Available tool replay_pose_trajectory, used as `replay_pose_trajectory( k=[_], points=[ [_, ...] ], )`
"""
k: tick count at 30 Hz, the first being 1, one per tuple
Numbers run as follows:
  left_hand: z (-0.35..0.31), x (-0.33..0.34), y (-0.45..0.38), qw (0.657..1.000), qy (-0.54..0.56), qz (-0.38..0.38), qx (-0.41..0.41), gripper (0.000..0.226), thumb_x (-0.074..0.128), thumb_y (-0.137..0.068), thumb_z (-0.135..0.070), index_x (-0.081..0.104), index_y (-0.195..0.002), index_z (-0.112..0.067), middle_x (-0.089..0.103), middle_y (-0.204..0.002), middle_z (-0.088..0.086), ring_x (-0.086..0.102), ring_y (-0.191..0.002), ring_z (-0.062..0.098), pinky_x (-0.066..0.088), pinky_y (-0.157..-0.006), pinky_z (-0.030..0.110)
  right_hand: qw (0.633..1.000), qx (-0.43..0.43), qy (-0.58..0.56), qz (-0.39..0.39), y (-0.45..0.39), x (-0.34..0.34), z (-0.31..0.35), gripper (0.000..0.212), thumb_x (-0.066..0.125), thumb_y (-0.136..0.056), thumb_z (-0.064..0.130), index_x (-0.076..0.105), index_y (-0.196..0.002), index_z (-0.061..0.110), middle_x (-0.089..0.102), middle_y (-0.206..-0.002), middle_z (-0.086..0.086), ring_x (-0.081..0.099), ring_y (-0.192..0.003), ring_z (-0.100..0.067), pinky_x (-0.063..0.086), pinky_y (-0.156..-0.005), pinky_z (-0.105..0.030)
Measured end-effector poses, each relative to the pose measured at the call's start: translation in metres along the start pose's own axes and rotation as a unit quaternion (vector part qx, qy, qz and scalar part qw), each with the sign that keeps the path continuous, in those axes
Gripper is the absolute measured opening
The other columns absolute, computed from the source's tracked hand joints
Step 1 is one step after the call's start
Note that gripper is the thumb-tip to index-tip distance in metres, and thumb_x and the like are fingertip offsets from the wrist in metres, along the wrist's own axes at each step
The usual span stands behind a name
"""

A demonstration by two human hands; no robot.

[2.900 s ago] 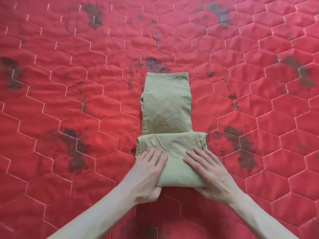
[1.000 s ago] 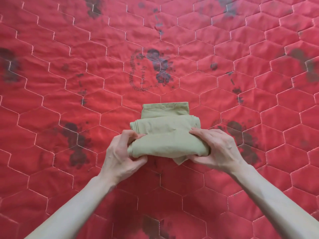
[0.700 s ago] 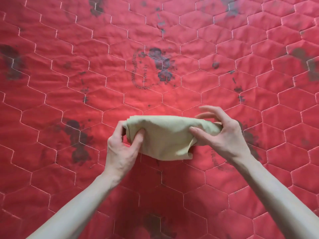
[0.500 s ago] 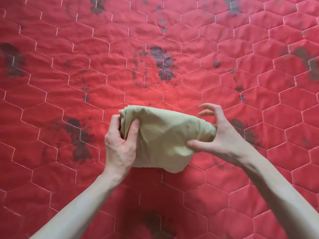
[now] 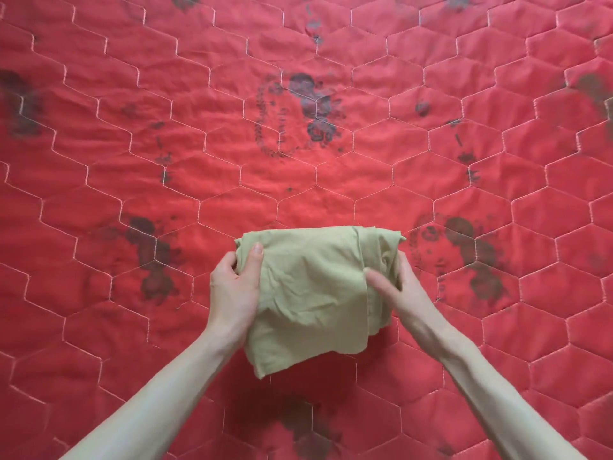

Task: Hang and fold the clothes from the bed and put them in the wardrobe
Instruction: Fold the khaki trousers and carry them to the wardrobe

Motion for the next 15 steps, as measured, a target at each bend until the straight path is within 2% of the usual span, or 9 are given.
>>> replay_pose_trajectory(
  k=[2, 4, 5, 8, 10, 11, 13, 15],
  points=[
    [0.003, 0.001, 0.001, 0.999, 0.029, -0.005, -0.044, 0.043, 0.065, -0.100, -0.044, 0.059, -0.078, -0.006, 0.060, -0.072, -0.002, 0.054, -0.067, 0.013, 0.046, -0.061, 0.034, 0.999, 0.004, 0.033, -0.008, 0.000, 0.004, 0.000, 0.088, 0.083, -0.067, 0.062, 0.040, -0.142, 0.041, 0.062, -0.127, 0.031, 0.057, -0.120, 0.014, 0.046, -0.098, -0.015],
    [0.006, 0.002, 0.001, 0.994, 0.058, 0.008, -0.095, 0.037, 0.065, -0.100, -0.044, 0.072, -0.090, -0.008, 0.077, -0.090, 0.002, 0.072, -0.084, 0.018, 0.058, -0.077, 0.041, 0.998, 0.000, 0.059, -0.020, -0.002, 0.006, 0.004, 0.090, 0.094, -0.069, 0.049, 0.037, -0.138, 0.041, 0.060, -0.128, 0.028, 0.057, -0.115, 0.018, 0.045, -0.097, -0.013],
    [0.007, 0.000, 0.001, 0.991, 0.065, 0.019, -0.114, 0.038, 0.065, -0.099, -0.046, 0.075, -0.097, -0.010, 0.080, -0.097, 0.004, 0.075, -0.094, 0.021, 0.060, -0.086, 0.045, 0.997, -0.006, 0.071, -0.030, -0.002, 0.006, 0.008, 0.088, 0.096, -0.069, 0.041, 0.037, -0.135, 0.041, 0.059, -0.128, 0.026, 0.057, -0.113, 0.019, 0.045, -0.095, -0.010],
    [-0.008, -0.008, 0.007, 0.983, 0.099, 0.082, -0.129, 0.062, 0.071, -0.087, -0.062, 0.073, -0.109, -0.004, 0.079, -0.109, 0.011, 0.074, -0.108, 0.031, 0.058, -0.096, 0.054, 0.996, -0.024, 0.058, -0.068, 0.001, 0.002, 0.028, 0.082, 0.096, -0.071, 0.027, 0.041, -0.132, 0.037, 0.062, -0.125, 0.020, 0.061, -0.108, 0.016, 0.047, -0.090, -0.006],
    [-0.026, -0.017, 0.019, 0.979, 0.111, 0.135, -0.107, 0.075, 0.079, -0.074, -0.067, 0.069, -0.119, -0.007, 0.076, -0.118, 0.012, 0.072, -0.112, 0.032, 0.058, -0.098, 0.056, 0.996, -0.018, 0.021, -0.089, 0.010, -0.002, 0.044, 0.079, 0.095, -0.072, 0.024, 0.046, -0.133, 0.032, 0.067, -0.123, 0.015, 0.067, -0.105, 0.008, 0.052, -0.092, -0.016],
    [-0.037, -0.021, 0.027, 0.975, 0.114, 0.165, -0.093, 0.078, 0.083, -0.071, -0.063, 0.065, -0.127, -0.012, 0.075, -0.123, 0.009, 0.072, -0.114, 0.029, 0.057, -0.098, 0.053, 0.995, -0.014, 0.003, -0.096, 0.015, -0.004, 0.052, 0.078, 0.095, -0.071, 0.023, 0.048, -0.133, 0.031, 0.069, -0.122, 0.012, 0.069, -0.104, 0.004, 0.054, -0.093, -0.021],
    [-0.060, -0.033, 0.044, 0.968, 0.109, 0.215, -0.062, 0.085, 0.093, -0.072, -0.045, 0.053, -0.143, -0.022, 0.072, -0.131, -0.001, 0.070, -0.120, 0.019, 0.056, -0.101, 0.044, 0.994, -0.008, -0.028, -0.104, 0.032, -0.007, 0.072, 0.076, 0.095, -0.071, 0.020, 0.051, -0.133, 0.029, 0.072, -0.122, 0.007, 0.072, -0.106, -0.004, 0.056, -0.095, -0.030],
    [-0.086, -0.052, 0.064, 0.968, 0.076, 0.236, -0.025, 0.095, 0.096, -0.071, -0.030, 0.044, -0.150, -0.030, 0.070, -0.134, -0.008, 0.068, -0.121, 0.009, 0.058, -0.099, 0.032, 0.994, -0.007, -0.044, -0.100, 0.053, -0.007, 0.098, 0.073, 0.095, -0.072, 0.019, 0.054, -0.131, 0.029, 0.073, -0.122, 0.003, 0.073, -0.107, -0.011, 0.058, -0.097, -0.038]
  ],
)
Point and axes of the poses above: each hand's wrist, its own y-axis away from the middle knuckle, its own x-axis out of the palm, z = x × y, the point moved 6 cm from there along -y, towards the middle knuckle
